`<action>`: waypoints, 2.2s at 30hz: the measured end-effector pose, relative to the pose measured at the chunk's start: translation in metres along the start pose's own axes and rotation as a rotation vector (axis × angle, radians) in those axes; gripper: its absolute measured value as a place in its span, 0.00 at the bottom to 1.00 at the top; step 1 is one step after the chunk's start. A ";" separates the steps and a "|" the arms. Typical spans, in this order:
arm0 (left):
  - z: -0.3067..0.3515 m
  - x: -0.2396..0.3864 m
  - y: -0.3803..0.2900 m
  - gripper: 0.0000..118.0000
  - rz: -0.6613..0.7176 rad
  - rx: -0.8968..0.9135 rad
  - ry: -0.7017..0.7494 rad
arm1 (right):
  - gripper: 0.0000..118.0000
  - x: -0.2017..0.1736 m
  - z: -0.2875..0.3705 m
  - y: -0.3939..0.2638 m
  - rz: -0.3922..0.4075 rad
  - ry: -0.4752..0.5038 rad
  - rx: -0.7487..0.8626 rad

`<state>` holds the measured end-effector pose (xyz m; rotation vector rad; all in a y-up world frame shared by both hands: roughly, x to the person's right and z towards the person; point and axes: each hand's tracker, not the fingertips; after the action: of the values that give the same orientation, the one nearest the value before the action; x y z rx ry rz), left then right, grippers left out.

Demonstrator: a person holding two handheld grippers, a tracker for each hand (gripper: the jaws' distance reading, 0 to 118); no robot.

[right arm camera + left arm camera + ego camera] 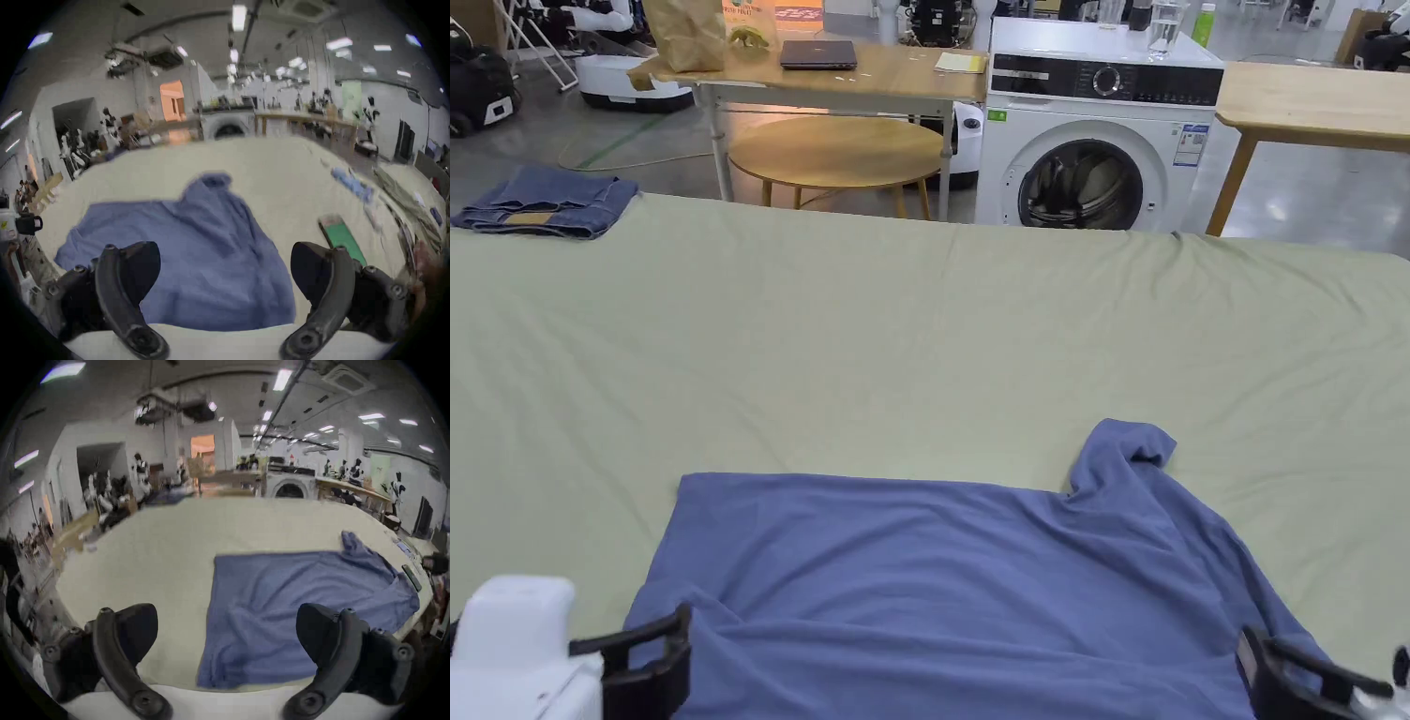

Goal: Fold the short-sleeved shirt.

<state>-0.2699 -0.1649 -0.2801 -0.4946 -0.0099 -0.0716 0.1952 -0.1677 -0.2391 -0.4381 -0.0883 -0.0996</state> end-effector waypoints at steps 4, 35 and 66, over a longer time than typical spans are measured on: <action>-0.013 0.022 0.021 0.00 -0.001 0.002 -0.049 | 0.00 -0.034 -0.005 0.016 0.032 0.046 0.080; -0.267 -0.003 0.059 0.10 -0.080 -0.439 -0.023 | 0.94 0.022 -0.232 0.040 0.137 -0.132 -0.346; -0.013 -0.034 -0.004 0.03 0.016 -0.243 -0.131 | 0.01 0.052 0.010 -0.029 0.143 -0.056 -0.198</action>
<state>-0.3045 -0.1725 -0.2901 -0.7414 -0.1265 -0.0245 0.2430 -0.1934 -0.2127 -0.6432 -0.1026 0.0450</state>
